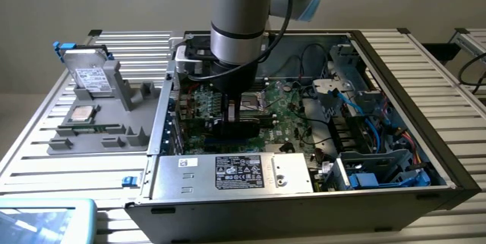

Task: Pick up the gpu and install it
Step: 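Insert the gpu into the slot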

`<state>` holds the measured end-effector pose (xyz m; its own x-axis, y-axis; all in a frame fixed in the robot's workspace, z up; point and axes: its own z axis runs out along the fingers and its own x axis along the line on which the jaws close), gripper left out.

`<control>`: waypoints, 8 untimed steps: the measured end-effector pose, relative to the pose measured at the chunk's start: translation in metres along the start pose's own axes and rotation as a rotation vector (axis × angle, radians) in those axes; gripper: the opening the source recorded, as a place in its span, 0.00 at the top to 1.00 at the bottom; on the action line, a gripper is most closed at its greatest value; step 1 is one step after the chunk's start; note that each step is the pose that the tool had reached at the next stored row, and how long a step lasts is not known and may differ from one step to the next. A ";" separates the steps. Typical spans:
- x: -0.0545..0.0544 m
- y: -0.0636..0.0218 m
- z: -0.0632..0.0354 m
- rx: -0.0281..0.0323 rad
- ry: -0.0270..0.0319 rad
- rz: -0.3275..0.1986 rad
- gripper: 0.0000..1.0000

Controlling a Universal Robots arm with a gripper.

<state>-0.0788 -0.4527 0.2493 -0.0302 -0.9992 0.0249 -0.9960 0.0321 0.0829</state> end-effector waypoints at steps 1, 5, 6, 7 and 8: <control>0.000 0.0000 0.0000 -0.0001 0.0001 0.000 0.72; 0.000 0.0001 0.0000 -0.0002 0.0002 0.000 0.72; 0.000 0.0001 0.0001 -0.0002 0.0002 0.000 0.72; 0.000 0.0001 0.0005 -0.0001 0.0000 0.000 0.72; 0.000 0.0000 0.0010 -0.0001 0.0000 0.000 0.72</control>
<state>-0.0789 -0.4527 0.2483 -0.0302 -0.9992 0.0249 -0.9960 0.0322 0.0830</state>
